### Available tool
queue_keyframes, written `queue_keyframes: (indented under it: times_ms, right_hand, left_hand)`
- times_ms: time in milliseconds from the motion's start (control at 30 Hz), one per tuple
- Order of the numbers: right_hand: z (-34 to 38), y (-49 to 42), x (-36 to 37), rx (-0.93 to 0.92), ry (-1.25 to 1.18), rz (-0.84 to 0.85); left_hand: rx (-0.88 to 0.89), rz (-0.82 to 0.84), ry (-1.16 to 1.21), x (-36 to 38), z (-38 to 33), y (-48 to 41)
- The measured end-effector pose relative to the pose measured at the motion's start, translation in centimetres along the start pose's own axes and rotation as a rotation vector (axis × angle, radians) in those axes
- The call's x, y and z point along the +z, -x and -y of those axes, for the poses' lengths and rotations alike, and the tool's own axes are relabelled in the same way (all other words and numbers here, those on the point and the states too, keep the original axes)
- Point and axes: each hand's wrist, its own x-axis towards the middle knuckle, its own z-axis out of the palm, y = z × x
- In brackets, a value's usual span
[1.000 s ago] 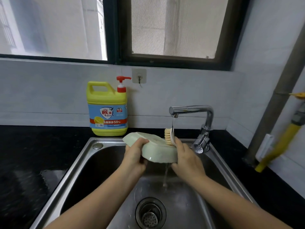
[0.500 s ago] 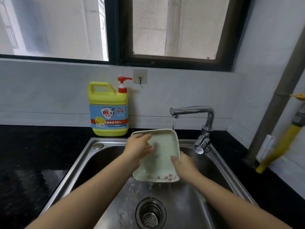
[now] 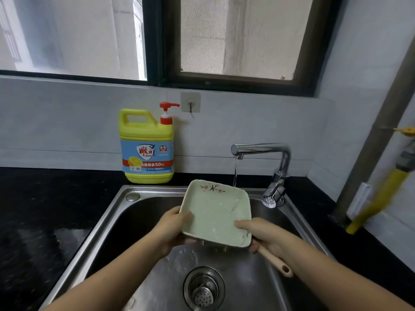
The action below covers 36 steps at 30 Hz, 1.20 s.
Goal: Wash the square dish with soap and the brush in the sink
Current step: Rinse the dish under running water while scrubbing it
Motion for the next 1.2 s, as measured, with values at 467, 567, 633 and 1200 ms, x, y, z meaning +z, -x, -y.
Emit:
queue_keyframes:
  times_ms: [467, 567, 633, 1200]
  right_hand:
    - [2.4, 2.1, -3.6, -0.31, 1.0, -0.391]
    - [2.9, 2.5, -4.3, -0.429, 1.102, -0.513]
    - [3.3, 2.4, -4.5, -0.503, 1.094, -0.543]
    - [6.1, -0.3, -5.8, -0.511, 0.943, -0.559]
  left_hand:
    - [0.043, -0.076, 0.119, 0.3, -0.2, 1.3]
    - [0.065, -0.086, 0.103, -0.2, 0.0, 1.3]
    - [0.067, -0.088, 0.102, -0.4, 0.1, 1.3]
    - [0.045, -0.085, 0.109, -0.8, 0.6, 1.6]
